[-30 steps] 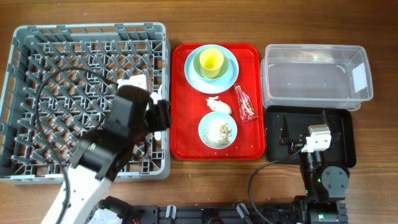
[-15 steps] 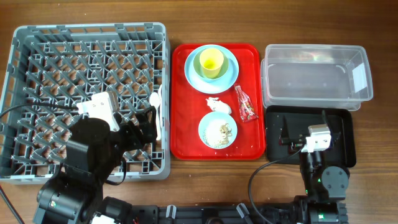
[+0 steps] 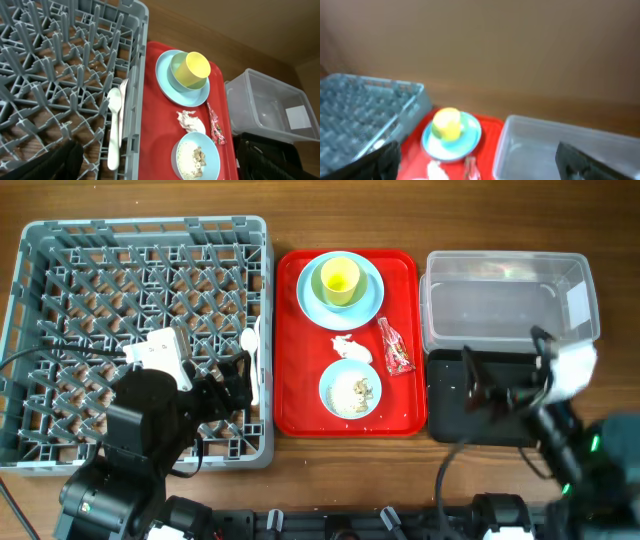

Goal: Sort waste into correct bins and load items into the dishwasher rack
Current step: 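Move the right gripper to the blue rice bowl and grasp its rim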

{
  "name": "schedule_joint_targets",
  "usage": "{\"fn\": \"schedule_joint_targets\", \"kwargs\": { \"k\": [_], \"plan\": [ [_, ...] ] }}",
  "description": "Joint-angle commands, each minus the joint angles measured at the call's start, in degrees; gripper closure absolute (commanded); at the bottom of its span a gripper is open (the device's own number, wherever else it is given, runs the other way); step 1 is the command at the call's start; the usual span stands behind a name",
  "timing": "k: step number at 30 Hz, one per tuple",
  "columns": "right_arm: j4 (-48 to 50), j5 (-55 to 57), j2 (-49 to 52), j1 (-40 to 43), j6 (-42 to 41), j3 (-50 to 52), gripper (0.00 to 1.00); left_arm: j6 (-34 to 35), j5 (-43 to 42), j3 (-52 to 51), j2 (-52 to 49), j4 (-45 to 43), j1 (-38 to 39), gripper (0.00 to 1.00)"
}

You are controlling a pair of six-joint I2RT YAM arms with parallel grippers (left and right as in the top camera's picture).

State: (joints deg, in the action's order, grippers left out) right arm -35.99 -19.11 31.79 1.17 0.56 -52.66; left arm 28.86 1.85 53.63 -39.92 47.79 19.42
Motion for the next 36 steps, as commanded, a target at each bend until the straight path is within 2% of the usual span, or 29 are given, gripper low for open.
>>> {"fn": "schedule_joint_targets", "kwargs": {
  "k": [1,3,5,6,7,8,11,12,16,18,20,22,24,27,30,36],
  "plan": [
    [-13.2,-13.0,16.37,-0.26,-0.76,-14.25,0.0,0.33,0.79,0.87,0.02,-0.11,-0.31,0.0],
    [-14.91,-21.24,24.37,-0.24,-2.73,-17.94,0.0,0.33,0.79,0.87,0.02,-0.11,-0.31,0.0],
    [-15.17,-28.7,29.64,-0.26,-10.38,-18.03,0.0,0.33,0.79,0.87,0.02,-0.11,-0.31,0.0],
    [-15.93,-32.35,31.85,-0.26,-11.1,-18.03,0.11,0.33,0.79,0.87,0.02,-0.11,-0.31,0.0],
    [-17.14,-33.73,33.79,-0.28,-11.1,-18.03,0.36,0.33,0.79,0.87,0.02,-0.11,-0.31,0.0],
    [-19.32,-32.09,35.91,-0.94,-11.08,-17.97,0.54,0.33,0.79,0.87,0.02,-0.11,-0.31,0.0],
    [-22.62,-19.61,38.42,-7.69,-11.23,-15.13,0.75,0.33,0.79,0.87,0.02,-0.11,-0.31,0.0],
    [-22.43,-15.61,38.49,-11.39,-11.78,-13.33,0.79,0.33,0.79,0.87,0.02,-0.11,-0.31,0.0],
    [-17.16,5.73,38.56,-26.14,-25.83,-5.11,0.81,0.33,0.79,0.87,0.02,-0.11,-0.33,0.0],
    [-10.95,8.37,38.8,-32.65,-29.31,-0.76,0.85,0.33,0.79,0.87,0.02,-0.11,-0.31,0.0],
    [-1.86,8.26,40.0,-39.69,-31.19,2.89,0.86,0.33,0.79,0.87,0.02,-0.11,-0.31,0.0],
    [4.48,11.19,42.66,-46.23,-32.24,3.91,0.75,0.33,0.79,0.87,0.02,-0.11,-0.31,0.0],
    [7.61,16.13,45.75,-51.01,-32.22,3.91,0.71,0.33,0.79,0.87,0.02,-0.11,-0.31,0.0],
    [9.7,23.45,50.69,-54.77,-32.02,3.91,0.66,0.33,0.79,0.87,0.02,-0.11,-0.31,0.0],
    [11.06,22.88,54.18,-54.97,-31.5,3.37,0.64,0.33,0.79,0.87,0.02,-0.11,-0.31,0.0],
    [13.88,23.08,54.05,-54.66,-23.41,3.17,0.64,0.33,0.79,0.87,0.02,-0.11,-0.31,0.0]
  ]
}}
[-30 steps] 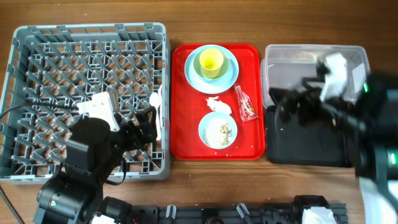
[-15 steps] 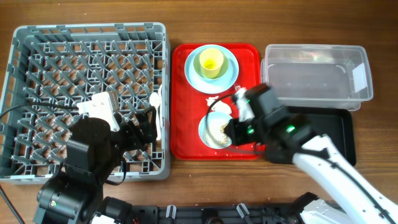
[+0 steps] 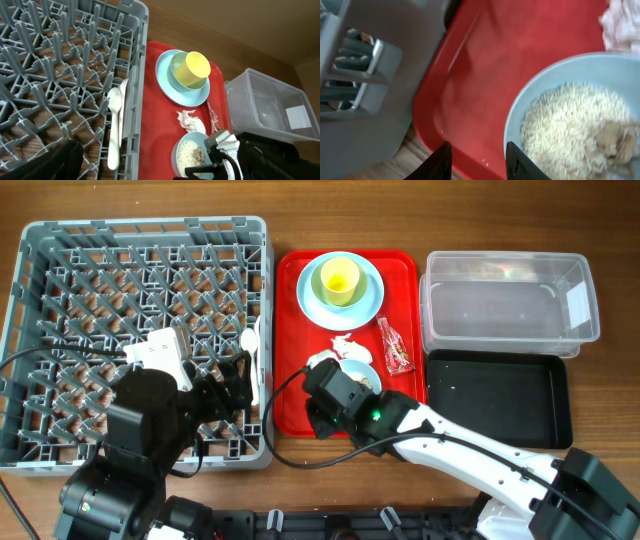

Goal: Sort waste into correct bins and load items into the dishwasher rack
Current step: 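Move the right gripper to the blue rice bowl and grasp its rim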

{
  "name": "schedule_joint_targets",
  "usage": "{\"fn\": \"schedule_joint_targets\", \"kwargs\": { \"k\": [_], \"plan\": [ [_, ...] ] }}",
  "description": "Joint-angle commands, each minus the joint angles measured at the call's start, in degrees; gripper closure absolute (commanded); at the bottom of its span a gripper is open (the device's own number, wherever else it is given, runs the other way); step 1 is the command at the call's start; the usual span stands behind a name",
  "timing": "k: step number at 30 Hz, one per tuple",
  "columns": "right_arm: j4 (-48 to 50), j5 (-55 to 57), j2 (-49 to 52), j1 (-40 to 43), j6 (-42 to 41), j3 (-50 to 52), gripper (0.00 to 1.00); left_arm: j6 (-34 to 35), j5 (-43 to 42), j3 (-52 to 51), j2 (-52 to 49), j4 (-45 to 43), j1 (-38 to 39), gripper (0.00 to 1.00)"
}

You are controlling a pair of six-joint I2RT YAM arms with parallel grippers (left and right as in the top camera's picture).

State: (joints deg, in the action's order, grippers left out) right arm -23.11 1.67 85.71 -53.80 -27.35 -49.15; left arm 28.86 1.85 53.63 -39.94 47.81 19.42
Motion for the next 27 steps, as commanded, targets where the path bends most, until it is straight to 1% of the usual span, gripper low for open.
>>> {"fn": "schedule_joint_targets", "kwargs": {
  "k": [1,7,14,15,16,17,20,23,27],
  "plan": [
    [1.36,3.15,0.13,0.31,5.35,-0.35,0.62,0.33,0.79,0.87,0.04,-0.13,-0.33,0.0],
    [1.86,6.8,0.81,0.31,6.34,-0.22,0.63,0.33,0.79,0.87,0.04,-0.13,-0.31,0.0],
    [2.78,6.82,9.55,0.31,5.29,-0.22,0.64,0.33,0.79,0.87,0.04,-0.13,-0.31,0.0],
    [2.47,6.6,9.77,0.31,5.29,-0.22,0.7,0.33,0.79,0.87,0.04,-0.13,-0.31,0.0],
    [2.08,6.45,9.53,0.31,5.31,-0.26,0.79,0.33,0.79,0.87,0.04,-0.13,-0.31,0.0],
    [2.08,6.45,9.25,0.31,5.29,-0.26,0.8,0.33,0.79,0.87,0.04,-0.13,-0.31,0.0],
    [2.08,6.47,7.17,0.31,5.35,-0.46,0.81,0.33,0.79,0.87,0.04,-0.13,-0.31,0.0],
    [2.08,6.45,4.52,0.31,5.38,-0.46,0.76,0.33,0.79,0.87,0.04,-0.13,-0.31,0.0],
    [2.1,5.97,3.21,0.31,5.31,-0.46,0.76,0.33,0.79,0.87,0.04,-0.13,-0.31,0.0]
  ]
}}
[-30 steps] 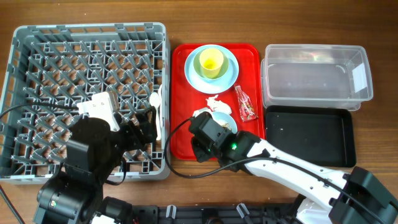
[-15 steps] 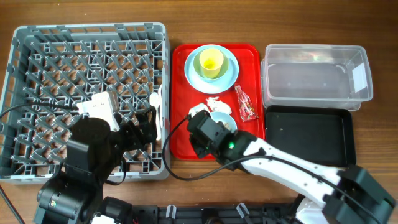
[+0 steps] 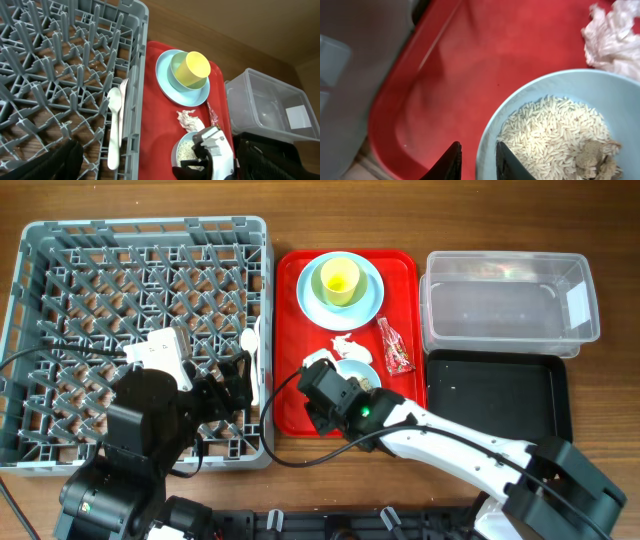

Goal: Sort waste into correct bins and load items into the dishwasher rack
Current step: 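Move the right gripper to the blue rice bowl and grasp its rim, then lift the bowl right and tip the rice onto the black tray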

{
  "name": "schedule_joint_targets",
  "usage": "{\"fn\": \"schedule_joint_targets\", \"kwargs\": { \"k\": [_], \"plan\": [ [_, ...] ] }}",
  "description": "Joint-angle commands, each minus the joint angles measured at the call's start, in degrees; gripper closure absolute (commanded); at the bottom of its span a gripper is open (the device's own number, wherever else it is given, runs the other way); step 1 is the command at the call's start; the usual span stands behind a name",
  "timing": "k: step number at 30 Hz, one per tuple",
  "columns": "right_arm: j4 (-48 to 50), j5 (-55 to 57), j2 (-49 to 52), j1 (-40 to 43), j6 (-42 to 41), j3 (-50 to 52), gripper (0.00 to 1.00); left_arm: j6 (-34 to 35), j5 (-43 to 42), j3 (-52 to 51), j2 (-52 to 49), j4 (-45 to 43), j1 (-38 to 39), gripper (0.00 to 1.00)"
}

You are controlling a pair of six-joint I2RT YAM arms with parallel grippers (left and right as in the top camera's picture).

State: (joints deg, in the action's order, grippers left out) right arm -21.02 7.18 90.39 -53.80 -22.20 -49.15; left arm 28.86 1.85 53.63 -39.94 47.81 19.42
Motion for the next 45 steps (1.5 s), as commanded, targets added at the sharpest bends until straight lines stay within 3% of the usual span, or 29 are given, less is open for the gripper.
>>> {"fn": "schedule_joint_targets", "kwargs": {
  "k": [1,12,16,31,35,40,45],
  "plan": [
    [-0.13,0.48,-1.46,0.31,0.13,-0.46,0.76,0.33,0.79,0.87,0.04,-0.13,-0.31,0.0],
    [-0.72,0.04,2.01,0.31,0.98,0.85,0.73,0.33,0.79,0.87,0.04,-0.13,-0.31,0.0],
    [-1.14,-0.52,1.99,0.31,1.03,0.85,0.82,0.33,0.79,0.87,0.04,-0.13,-0.31,0.0],
    [-4.15,-2.69,1.86,0.31,1.11,0.42,0.96,0.33,0.79,0.87,0.04,-0.13,-0.31,0.0],
    [-9.01,-2.67,-0.92,0.31,1.2,-3.61,0.96,0.33,0.79,0.87,0.04,-0.13,-0.31,0.0],
    [-21.68,2.82,-8.33,0.5,1.18,-11.56,0.96,0.33,0.79,0.87,0.04,-0.13,-0.31,0.0],
    [-30.18,2.51,-17.59,7.17,-3.17,-12.35,0.96,0.33,0.79,0.87,0.04,-0.13,-0.33,0.0]
  ]
}}
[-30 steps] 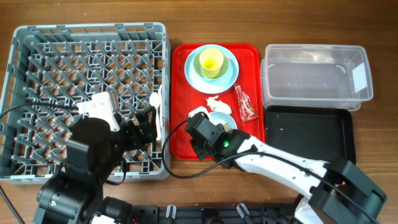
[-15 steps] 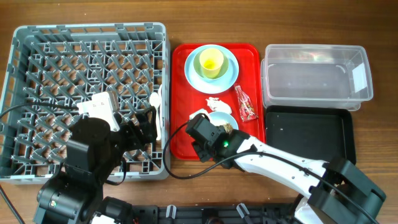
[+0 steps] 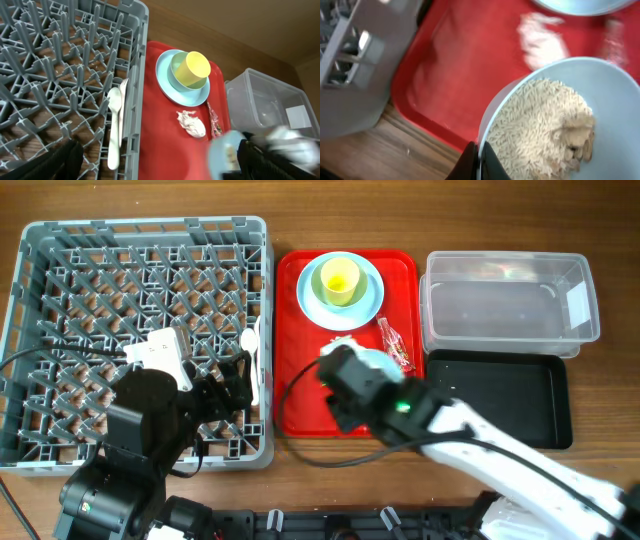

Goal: Sort waste into correct bins and load items into the dishwasher rack
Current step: 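Lift the bowl right and tip the rice onto the black tray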

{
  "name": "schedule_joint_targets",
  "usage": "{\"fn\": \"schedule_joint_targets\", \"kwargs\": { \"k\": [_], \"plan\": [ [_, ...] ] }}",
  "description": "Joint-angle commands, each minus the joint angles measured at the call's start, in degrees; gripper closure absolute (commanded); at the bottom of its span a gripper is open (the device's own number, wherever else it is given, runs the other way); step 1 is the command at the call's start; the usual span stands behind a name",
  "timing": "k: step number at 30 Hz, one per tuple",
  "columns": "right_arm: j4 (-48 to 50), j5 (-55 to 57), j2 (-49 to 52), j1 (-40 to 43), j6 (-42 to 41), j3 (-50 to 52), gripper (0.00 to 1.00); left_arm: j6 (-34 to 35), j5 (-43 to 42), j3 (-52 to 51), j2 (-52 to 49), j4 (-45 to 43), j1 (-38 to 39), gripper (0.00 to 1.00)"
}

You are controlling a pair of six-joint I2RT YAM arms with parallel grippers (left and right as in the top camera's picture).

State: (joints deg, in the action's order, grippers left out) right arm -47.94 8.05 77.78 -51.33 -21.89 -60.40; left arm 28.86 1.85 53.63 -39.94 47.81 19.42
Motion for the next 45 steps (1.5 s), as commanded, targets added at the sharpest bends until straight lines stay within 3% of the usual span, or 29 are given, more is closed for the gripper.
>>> {"fn": "schedule_joint_targets", "kwargs": {
  "k": [1,6,10,12,19,22,26,33,38,40,45],
  "plan": [
    [-5.44,-0.28,-7.52,8.46,-3.72,-1.09,0.96,0.33,0.79,0.87,0.04,-0.13,-0.31,0.0],
    [-10.01,-15.87,-16.5,28.92,2.45,-0.98,0.96,0.33,0.79,0.87,0.04,-0.13,-0.31,0.0],
    [-12.85,-34.25,-21.53,53.66,14.49,-0.96,0.96,0.33,0.79,0.87,0.04,-0.13,-0.33,0.0],
    [-13.86,-46.77,-21.07,65.24,20.46,-0.35,0.96,0.33,0.79,0.87,0.04,-0.13,-0.31,0.0],
    [-16.02,-75.08,-13.33,89.31,37.48,10.27,0.96,0.33,0.79,0.87,0.04,-0.13,-0.31,0.0],
    [-15.76,-83.12,-8.22,93.81,43.98,14.67,0.96,0.33,0.79,0.87,0.04,-0.13,-0.31,0.0],
    [-15.78,-85.33,-0.94,96.24,49.18,17.22,0.96,0.33,0.79,0.87,0.04,-0.13,-0.31,0.0],
    [-15.56,-89.07,6.73,99.21,48.7,17.66,0.96,0.33,0.79,0.87,0.04,-0.13,-0.33,0.0],
    [-18.56,-89.11,7.19,103.8,48.35,17.66,0.96,0.33,0.79,0.87,0.04,-0.13,-0.31,0.0],
    [-14.86,-89.2,7.19,106.18,42.27,17.66,0.96,0.33,0.79,0.87,0.04,-0.13,-0.31,0.0],
    [-18.21,-91.76,7.19,106.49,42.4,17.68,0.96,0.33,0.79,0.87,0.04,-0.13,-0.31,0.0]
  ]
}}
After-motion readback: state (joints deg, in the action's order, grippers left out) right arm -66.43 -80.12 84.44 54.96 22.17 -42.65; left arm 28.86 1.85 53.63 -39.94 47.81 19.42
